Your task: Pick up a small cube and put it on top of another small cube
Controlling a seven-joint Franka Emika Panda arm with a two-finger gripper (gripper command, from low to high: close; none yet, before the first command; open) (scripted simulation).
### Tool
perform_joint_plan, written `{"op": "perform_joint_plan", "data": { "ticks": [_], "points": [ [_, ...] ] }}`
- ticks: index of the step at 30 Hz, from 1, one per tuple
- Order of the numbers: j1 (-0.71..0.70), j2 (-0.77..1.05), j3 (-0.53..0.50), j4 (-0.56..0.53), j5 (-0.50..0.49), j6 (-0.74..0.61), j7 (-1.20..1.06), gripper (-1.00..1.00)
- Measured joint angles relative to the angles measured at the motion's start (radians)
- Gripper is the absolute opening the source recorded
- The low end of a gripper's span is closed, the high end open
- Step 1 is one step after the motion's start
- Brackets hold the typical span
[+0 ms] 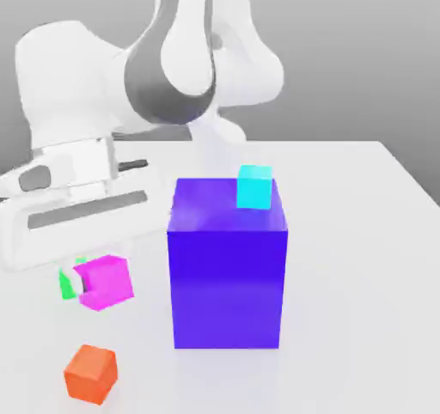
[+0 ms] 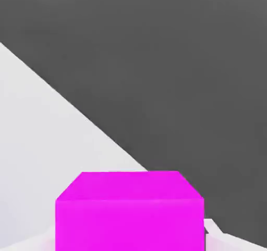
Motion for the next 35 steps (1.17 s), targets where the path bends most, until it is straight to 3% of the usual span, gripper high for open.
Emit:
{"op": "perform_joint_plan", "data": {
  "ticks": [18, 21, 26, 35],
  "points": [
    [-0.42, -0.096, -0.078, -0.242, -0.829, -0.071, -0.38, -1.0],
    [-0.416, -0.041, -0.086, -0.245, -0.836, -0.042, -0.405, -1.0],
    [-0.395, 0.052, -0.095, -0.245, -0.768, 0.024, -0.457, -1.0],
    [-0.373, 0.179, -0.041, -0.242, -0.499, 0.138, -0.644, -1.0]
  ]
}}
